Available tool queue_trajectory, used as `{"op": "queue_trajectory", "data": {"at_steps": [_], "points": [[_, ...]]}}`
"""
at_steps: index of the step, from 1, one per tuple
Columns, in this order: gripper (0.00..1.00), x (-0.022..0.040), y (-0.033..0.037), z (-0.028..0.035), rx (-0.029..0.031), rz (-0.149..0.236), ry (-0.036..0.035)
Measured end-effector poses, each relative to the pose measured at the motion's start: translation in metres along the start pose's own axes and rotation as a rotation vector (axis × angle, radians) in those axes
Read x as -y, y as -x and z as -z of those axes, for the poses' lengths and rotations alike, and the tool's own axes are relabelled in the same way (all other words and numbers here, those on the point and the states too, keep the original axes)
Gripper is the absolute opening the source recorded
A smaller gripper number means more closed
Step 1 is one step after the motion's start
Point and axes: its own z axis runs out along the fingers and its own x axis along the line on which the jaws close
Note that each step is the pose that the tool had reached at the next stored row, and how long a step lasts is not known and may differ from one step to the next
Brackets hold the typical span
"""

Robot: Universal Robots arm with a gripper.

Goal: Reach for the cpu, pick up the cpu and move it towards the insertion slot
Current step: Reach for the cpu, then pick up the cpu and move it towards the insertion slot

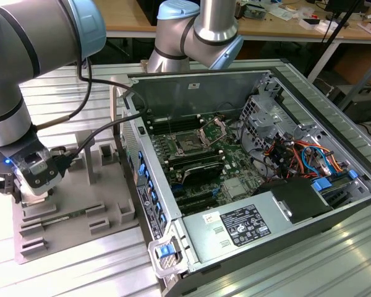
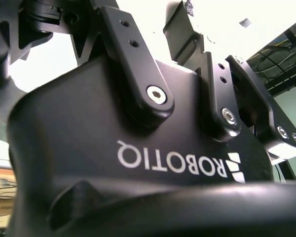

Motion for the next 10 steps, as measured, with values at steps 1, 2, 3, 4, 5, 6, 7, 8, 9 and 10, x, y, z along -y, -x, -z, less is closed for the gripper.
{"op": "queue_trajectory", "data": {"at_steps": [1,2,3,4,5,6,7,8,9,10], "points": [[0.55,0.0,0.0,0.0002,0.0001,0.0,0.0],[0.55,0.0,0.0,0.0005,0.0,0.0,-0.0001],[0.55,0.0,0.0,0.0008,-0.0001,0.0,-0.0001],[0.55,0.0,0.0,0.001,0.0,0.0,0.0],[0.55,0.0,0.0,0.0012,0.0,0.0,0.0],[0.55,0.0,0.0,0.0014,-0.0001,0.0,0.0],[0.55,0.0,0.0,0.0015,0.0,0.0,0.0],[0.55,0.0,0.0,0.0018,0.0,0.0,0.0],[0.55,-0.0001,0.0,0.002,-0.0001,0.0,0.0],[0.55,0.0,0.0,0.0021,0.0,0.0,0.0]]}}
